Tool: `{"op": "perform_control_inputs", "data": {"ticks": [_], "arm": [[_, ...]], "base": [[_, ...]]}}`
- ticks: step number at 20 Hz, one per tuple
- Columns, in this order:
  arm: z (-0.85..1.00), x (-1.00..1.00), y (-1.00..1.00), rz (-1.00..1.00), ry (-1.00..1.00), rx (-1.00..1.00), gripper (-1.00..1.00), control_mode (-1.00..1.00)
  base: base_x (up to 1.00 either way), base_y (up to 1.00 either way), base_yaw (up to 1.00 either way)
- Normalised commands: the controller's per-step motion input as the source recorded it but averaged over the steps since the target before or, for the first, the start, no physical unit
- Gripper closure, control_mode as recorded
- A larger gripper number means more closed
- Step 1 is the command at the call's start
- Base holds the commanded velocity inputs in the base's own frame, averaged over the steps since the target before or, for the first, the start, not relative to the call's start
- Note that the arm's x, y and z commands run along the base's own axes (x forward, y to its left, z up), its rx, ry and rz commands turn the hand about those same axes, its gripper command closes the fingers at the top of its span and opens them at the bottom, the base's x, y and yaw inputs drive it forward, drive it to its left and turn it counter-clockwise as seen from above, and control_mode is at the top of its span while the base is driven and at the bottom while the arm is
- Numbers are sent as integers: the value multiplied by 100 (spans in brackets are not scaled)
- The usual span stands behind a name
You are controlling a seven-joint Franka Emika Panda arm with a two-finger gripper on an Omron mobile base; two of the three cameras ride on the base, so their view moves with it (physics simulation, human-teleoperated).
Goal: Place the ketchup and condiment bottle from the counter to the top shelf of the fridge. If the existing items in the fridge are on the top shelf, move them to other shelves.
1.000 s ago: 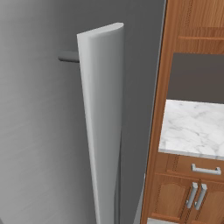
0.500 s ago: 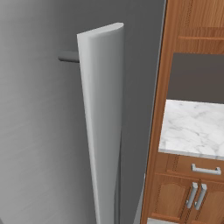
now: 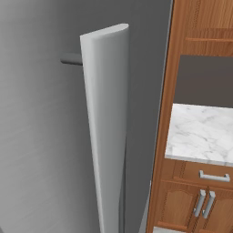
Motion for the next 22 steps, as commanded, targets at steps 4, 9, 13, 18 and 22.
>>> {"op": "perform_control_inputs", "data": {"ticks": [4, 9, 13, 18, 22], "arm": [[-56, 55, -1, -6, 21, 0, 100, -100], [-59, 70, -12, -11, 16, 0, 100, -100], [-29, 73, -25, -19, 4, 0, 100, -100], [-12, 69, -29, -22, 0, 2, 100, -100], [-8, 75, -16, -16, 0, 0, 100, -100]], "base": [[0, 0, 0], [0, 0, 0], [0, 0, 0], [0, 0, 0], [0, 0, 0]]}}
